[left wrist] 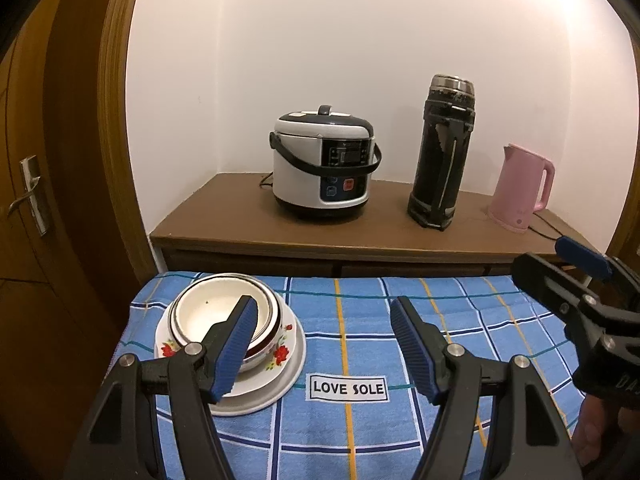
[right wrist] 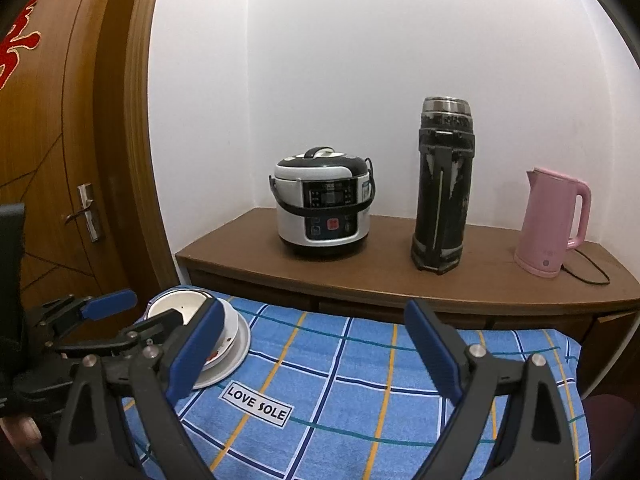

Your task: Organize plates and bowls

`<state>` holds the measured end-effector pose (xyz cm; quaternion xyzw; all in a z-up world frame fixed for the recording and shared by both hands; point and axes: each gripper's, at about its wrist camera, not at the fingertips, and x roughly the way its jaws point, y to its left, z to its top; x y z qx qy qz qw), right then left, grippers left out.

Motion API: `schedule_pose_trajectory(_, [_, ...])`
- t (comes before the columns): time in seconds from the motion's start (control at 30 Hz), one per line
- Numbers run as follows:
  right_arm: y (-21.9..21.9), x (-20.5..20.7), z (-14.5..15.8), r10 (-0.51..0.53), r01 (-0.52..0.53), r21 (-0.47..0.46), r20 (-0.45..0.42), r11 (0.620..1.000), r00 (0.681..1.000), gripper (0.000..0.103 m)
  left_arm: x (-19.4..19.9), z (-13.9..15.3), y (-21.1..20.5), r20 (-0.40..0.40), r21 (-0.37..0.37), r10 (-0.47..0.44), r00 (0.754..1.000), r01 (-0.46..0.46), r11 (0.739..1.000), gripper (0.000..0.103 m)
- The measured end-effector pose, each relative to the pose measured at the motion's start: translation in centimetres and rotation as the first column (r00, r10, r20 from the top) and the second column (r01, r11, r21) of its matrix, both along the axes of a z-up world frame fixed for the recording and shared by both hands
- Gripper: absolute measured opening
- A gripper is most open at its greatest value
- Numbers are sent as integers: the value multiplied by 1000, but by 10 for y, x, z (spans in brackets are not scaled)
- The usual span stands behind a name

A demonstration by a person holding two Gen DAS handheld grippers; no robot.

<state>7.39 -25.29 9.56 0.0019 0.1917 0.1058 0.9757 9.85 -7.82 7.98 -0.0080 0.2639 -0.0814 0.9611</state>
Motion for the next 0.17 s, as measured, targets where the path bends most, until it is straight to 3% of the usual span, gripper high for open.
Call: schedule_pose_trajectory(0.17, [-2,0,-2,0,0,2,-3,1000,1000,93,-2,0,-6,17,27,-6,1000,5,1000,71])
